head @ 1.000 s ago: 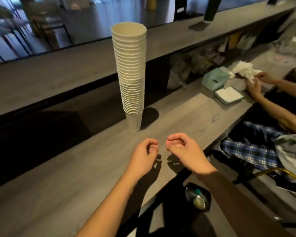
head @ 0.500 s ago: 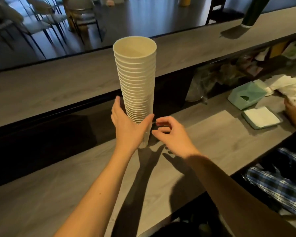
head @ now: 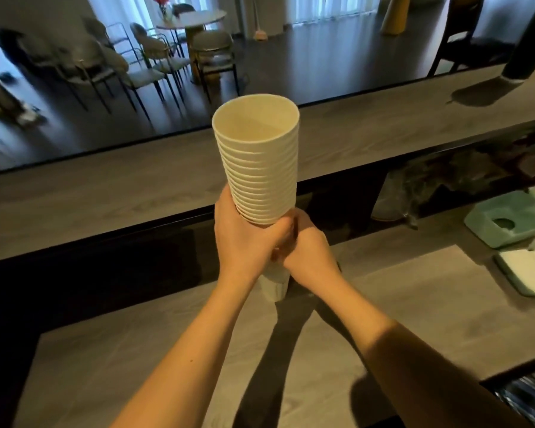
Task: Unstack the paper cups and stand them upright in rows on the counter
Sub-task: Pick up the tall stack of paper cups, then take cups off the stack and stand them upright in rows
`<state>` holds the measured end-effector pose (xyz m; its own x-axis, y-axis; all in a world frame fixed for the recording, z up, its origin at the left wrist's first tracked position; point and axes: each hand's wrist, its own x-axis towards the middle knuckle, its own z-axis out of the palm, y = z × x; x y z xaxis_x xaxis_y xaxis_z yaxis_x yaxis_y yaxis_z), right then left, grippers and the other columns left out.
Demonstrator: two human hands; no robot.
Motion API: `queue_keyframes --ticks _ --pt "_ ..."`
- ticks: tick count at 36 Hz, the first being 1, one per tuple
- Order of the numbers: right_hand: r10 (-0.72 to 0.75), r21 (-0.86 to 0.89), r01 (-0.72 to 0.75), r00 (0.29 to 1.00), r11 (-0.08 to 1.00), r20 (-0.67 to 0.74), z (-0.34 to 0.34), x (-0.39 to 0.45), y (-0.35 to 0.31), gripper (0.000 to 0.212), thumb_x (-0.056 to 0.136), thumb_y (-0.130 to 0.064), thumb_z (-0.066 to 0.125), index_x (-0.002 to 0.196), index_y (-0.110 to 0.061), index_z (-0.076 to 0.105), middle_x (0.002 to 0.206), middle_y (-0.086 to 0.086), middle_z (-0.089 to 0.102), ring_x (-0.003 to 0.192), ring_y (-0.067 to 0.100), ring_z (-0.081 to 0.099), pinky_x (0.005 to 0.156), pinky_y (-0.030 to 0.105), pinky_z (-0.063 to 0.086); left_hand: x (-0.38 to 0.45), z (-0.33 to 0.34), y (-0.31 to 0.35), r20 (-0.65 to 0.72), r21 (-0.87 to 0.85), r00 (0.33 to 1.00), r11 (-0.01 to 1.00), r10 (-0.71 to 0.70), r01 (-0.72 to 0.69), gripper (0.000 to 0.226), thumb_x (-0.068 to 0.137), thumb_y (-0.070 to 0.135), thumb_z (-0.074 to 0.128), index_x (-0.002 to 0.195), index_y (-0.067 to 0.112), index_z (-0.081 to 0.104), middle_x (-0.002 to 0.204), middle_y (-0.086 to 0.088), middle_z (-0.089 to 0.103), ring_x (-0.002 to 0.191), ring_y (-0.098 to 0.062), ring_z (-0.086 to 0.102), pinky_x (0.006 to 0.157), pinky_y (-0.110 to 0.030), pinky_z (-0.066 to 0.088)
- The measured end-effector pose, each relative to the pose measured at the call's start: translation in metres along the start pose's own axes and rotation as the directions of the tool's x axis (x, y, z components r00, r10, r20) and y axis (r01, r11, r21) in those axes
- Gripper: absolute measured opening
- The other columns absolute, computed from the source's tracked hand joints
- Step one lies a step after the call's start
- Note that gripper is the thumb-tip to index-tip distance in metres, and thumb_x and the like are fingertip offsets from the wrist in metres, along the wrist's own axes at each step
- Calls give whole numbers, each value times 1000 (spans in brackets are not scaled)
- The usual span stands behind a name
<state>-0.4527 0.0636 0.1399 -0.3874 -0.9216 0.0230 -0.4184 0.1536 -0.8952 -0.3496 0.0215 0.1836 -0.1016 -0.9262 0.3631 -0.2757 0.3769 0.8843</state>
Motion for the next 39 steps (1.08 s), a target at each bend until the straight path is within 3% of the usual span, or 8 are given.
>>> queue_keyframes --ticks 4,8,12,19,23,28,33,39 --pt "9 -51 -6 999 999 51 -6 3 -9 78 73 -49 82 141 -35 45 123 -15 60 113 5 57 94 30 50 18 -14 26 -47 -108 999 994 27 -32 81 61 36 87 130 20 47 116 13 59 105 6 57 81 -11 49" --pt "-26 -142 37 997 989 78 -12 14 -32 121 47 -78 83 148 -38 31 141 -11 52 131 14 51 101 48 52 38 -37 53 -121 -212 992 975 44 -69 78 65 37 86 131 21 46 120 11 59 108 3 58 88 -19 51" --pt "-201 -101 210 975 972 99 -26 18 -93 129 57 -57 91 157 -37 12 159 -10 31 144 17 33 112 55 40 54 -63 70 -199 -394 980 916 1 -81 81 64 37 87 132 17 48 123 4 62 111 -7 62 92 -30 53" --pt "-422 -107 456 874 884 243 -22 21 -181 119 67 -47 87 156 -41 8 148 -4 48 126 22 53 100 50 49 51 -99 75 -212 -522 967 853 -142 11 97 58 46 83 139 19 38 125 -2 62 109 -14 66 92 -41 56" --pt "-406 -127 480 833 868 375 6 18 -192 100 73 -44 83 152 -40 20 130 -5 57 110 19 58 91 47 53 44 -139 63 -182 -399 955 905 -236 147 104 62 48 86 146 26 28 135 6 53 115 -11 59 95 -41 53" --pt "-339 -159 481 781 862 525 48 15 -199 99 72 -52 82 152 -37 25 137 -8 52 118 20 53 92 43 49 54 -235 49 -663 -114 745 993 -81 6 74 90 49 59 150 27 22 143 5 39 132 -12 41 108 -38 40" --pt "-312 -170 489 750 856 583 91 10 -210 97 72 -53 81 150 -38 25 120 -13 50 108 16 54 87 40 50 79 -311 41 -381 284 925 954 20 96 52 105 43 25 111 9 64 100 -3 63 93 -12 56 74 -25 39" --pt "-301 -195 499 743 845 597 140 7 -232 98 71 -55 80 150 -38 24 117 -12 50 105 16 55 87 39 52 101 -383 27 -192 359 964 901 -185 244 40 100 43 40 83 13 60 85 -3 60 79 -18 54 74 -35 42"
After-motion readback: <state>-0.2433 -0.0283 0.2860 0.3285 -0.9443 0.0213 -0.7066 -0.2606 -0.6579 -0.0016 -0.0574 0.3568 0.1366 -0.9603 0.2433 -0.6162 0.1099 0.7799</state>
